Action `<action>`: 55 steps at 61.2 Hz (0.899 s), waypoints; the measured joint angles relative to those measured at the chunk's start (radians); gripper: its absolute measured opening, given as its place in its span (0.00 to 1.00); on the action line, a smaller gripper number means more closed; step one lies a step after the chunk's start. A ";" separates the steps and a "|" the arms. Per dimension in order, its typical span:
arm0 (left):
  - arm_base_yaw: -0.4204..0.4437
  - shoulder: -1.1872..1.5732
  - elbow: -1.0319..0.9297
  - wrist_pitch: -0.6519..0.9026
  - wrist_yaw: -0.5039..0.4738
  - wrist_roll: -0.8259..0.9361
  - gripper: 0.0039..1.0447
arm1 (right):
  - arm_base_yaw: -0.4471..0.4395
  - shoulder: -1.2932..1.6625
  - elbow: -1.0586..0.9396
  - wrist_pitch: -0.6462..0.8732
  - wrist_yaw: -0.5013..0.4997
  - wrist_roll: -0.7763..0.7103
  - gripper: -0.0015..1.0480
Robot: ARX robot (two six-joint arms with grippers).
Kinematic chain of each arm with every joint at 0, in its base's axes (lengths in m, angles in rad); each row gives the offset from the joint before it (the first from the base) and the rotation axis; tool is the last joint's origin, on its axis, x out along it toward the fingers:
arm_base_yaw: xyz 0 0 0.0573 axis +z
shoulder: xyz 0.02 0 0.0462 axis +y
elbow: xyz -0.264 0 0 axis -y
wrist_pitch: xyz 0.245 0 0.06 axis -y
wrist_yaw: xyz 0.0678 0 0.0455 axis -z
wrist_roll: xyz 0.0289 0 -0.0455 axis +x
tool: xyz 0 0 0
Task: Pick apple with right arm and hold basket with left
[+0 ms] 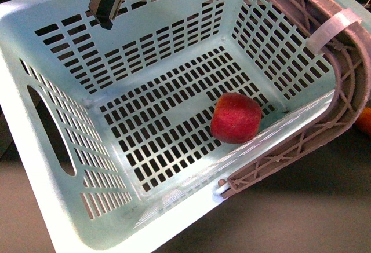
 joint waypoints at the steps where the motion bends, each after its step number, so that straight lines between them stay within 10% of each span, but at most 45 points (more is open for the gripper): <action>1: 0.000 0.000 0.000 0.000 0.000 0.000 0.06 | 0.000 -0.005 -0.003 -0.002 0.000 0.000 0.02; 55: 0.000 0.000 0.000 0.000 0.001 0.000 0.06 | -0.002 -0.365 -0.099 -0.240 -0.004 0.000 0.02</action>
